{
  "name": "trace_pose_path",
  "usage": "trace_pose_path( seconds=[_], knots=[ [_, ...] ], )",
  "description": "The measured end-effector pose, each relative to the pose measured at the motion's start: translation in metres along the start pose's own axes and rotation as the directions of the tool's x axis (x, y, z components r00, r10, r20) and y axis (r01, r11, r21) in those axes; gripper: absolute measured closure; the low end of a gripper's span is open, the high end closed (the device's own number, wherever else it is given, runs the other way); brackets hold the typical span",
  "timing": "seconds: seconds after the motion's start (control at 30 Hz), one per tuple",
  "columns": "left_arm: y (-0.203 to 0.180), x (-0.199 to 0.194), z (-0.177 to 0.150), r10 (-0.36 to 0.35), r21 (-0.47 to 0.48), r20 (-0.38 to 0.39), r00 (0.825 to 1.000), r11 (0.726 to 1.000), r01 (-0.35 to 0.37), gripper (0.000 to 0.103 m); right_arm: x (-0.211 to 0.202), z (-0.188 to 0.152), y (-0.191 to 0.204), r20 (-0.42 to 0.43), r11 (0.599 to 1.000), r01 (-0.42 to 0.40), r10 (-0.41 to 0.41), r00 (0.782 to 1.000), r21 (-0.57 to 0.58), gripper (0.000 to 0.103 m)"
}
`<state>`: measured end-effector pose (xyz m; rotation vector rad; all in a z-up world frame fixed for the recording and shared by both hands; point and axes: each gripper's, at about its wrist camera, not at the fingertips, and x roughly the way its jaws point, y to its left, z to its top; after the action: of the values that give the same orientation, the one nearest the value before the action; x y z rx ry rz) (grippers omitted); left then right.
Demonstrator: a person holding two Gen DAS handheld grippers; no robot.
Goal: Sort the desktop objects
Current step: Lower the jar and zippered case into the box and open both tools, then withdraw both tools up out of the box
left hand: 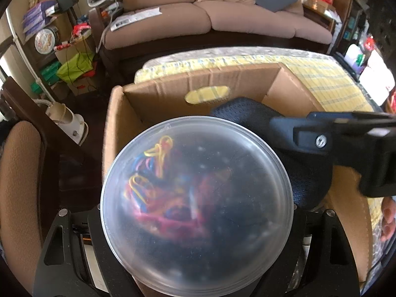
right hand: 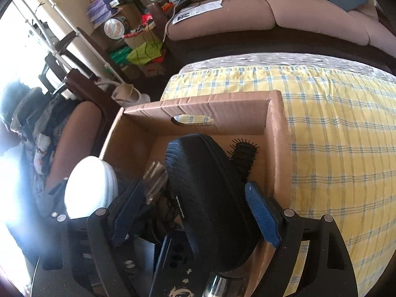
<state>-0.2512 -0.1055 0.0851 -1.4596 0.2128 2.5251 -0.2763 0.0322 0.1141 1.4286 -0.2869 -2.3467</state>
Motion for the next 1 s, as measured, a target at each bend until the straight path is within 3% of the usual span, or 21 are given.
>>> trace_pose_path(
  seconds=[0.2,0.3,0.4,0.6,1.0],
  knots=[
    [-0.008,0.011,-0.003,0.024,0.0,-0.022,0.999,1.0,-0.024,0.02,-0.012,-0.003,-0.002,0.014,1.0,-0.002,0.002,1.0,-0.001,0.017],
    [-0.007,0.007,-0.001,0.018,-0.015,-0.012,1.0,1.0,-0.018,0.006,-0.015,-0.007,-0.005,0.015,1.0,0.004,-0.004,1.0,-0.002,0.017],
    [-0.004,-0.005,0.0,0.015,-0.033,0.018,1.0,0.999,-0.015,0.0,-0.019,-0.011,-0.008,0.02,1.0,0.0,0.0,1.0,0.006,0.018],
    [0.007,-0.035,-0.006,0.005,-0.06,0.054,0.999,0.998,-0.001,0.0,-0.029,-0.023,-0.006,0.029,1.0,0.002,-0.002,1.0,0.005,0.017],
    [0.021,-0.094,-0.057,-0.035,-0.114,0.089,0.995,0.992,0.045,0.0,-0.066,-0.062,0.003,0.055,0.998,0.06,-0.06,0.997,0.003,0.0]
  ],
)
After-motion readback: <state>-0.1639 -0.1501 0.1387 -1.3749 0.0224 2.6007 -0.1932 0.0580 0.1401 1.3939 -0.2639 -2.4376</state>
